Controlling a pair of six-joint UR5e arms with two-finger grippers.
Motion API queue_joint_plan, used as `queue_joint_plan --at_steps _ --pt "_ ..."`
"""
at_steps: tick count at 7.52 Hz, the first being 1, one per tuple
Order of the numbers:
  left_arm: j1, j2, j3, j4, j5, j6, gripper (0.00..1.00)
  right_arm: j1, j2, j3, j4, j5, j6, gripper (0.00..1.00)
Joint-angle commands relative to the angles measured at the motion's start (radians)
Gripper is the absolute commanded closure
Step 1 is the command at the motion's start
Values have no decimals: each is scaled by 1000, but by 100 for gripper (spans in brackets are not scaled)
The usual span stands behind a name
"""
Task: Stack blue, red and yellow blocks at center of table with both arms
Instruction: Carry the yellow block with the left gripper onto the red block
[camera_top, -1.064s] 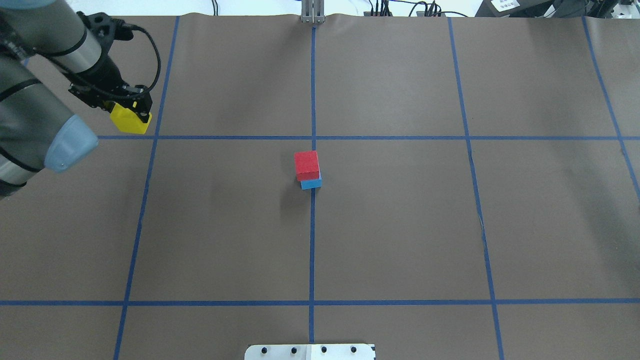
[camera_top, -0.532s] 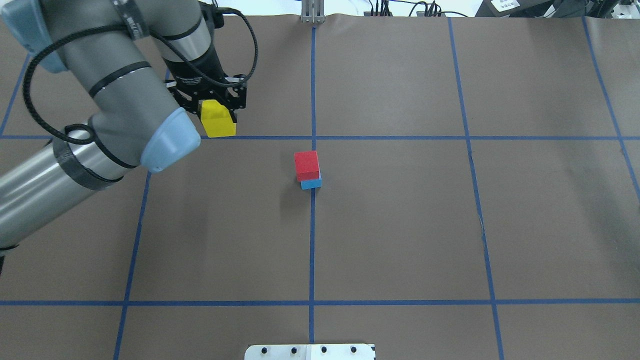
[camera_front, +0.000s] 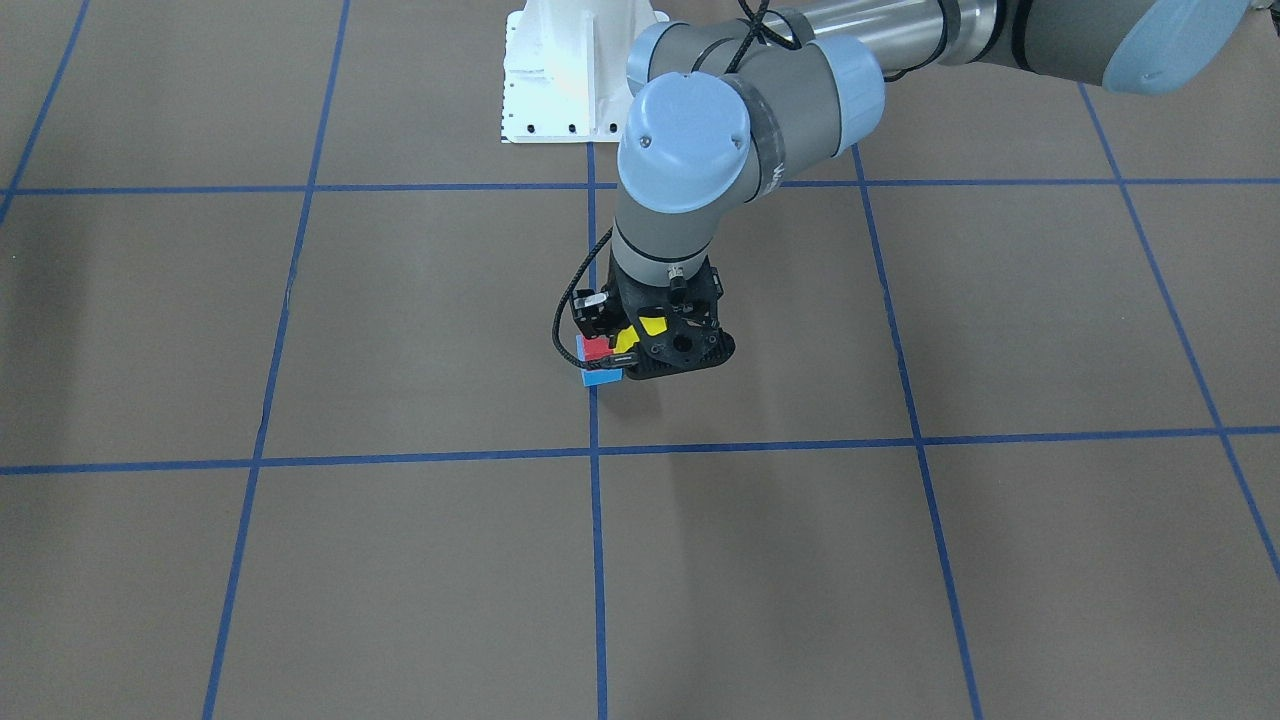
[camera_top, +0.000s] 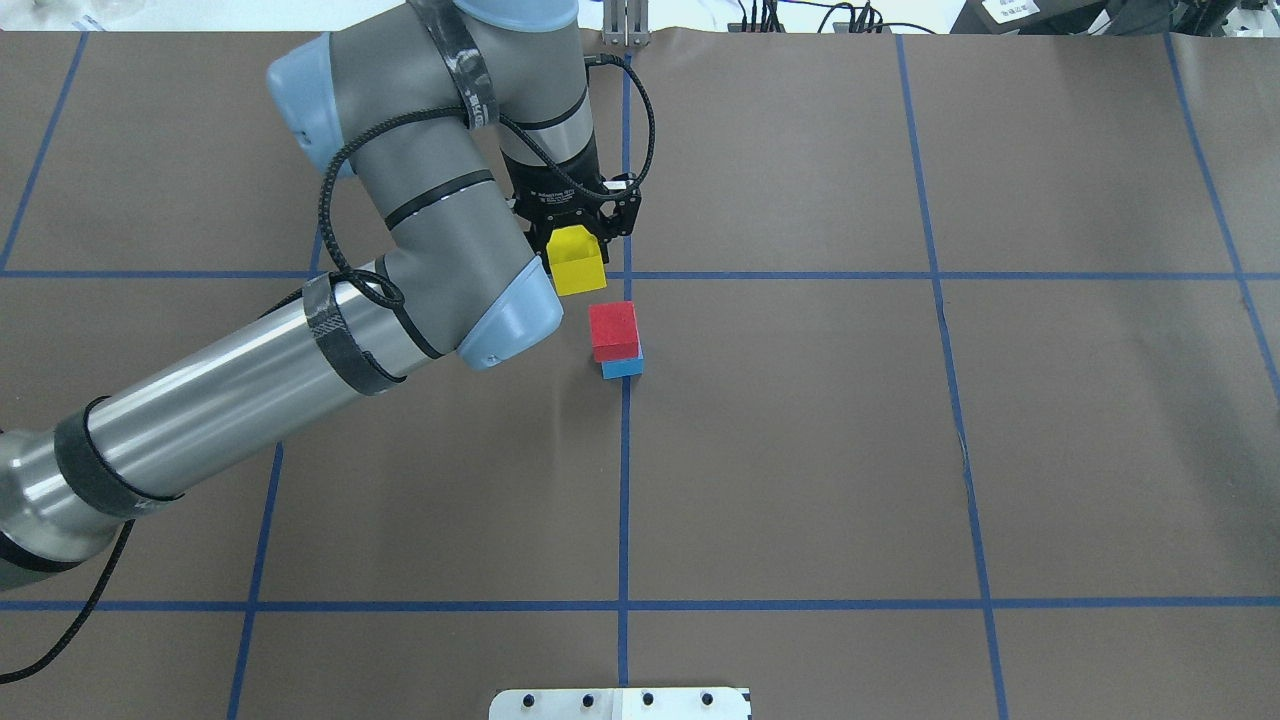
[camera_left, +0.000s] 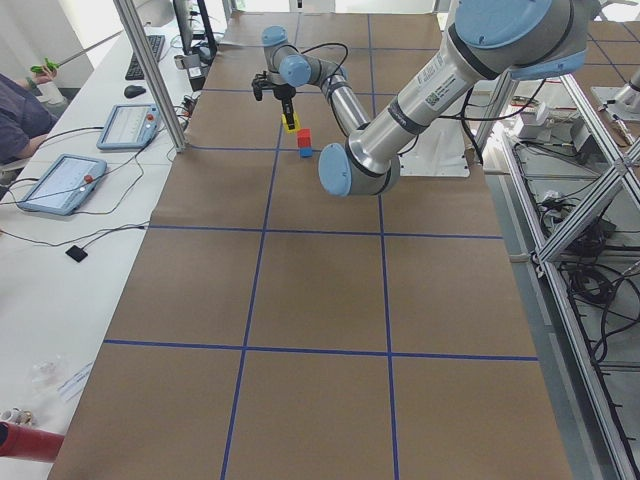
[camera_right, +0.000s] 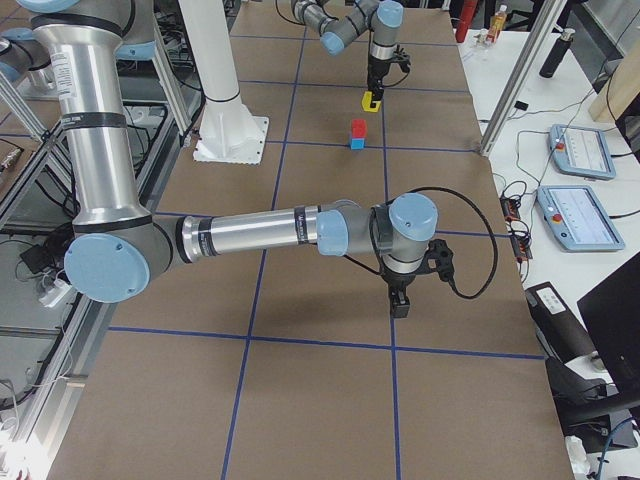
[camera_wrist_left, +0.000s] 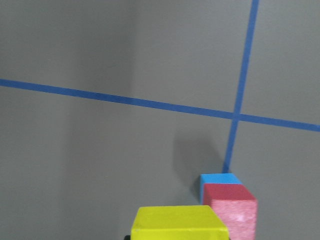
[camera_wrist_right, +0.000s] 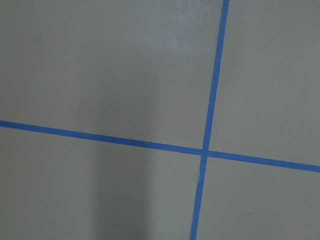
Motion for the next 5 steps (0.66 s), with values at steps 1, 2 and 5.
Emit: queue_joint_plan --at_steps 1,2,5 --pt "34 -7 29 -30 1 -38 100 0 0 2 0 0 1 0" --pt "43 -7 27 -36 1 -44 100 0 0 2 0 0 1 0" --pt "69 -7 29 -36 17 -55 100 0 -1 0 0 0 -1 0"
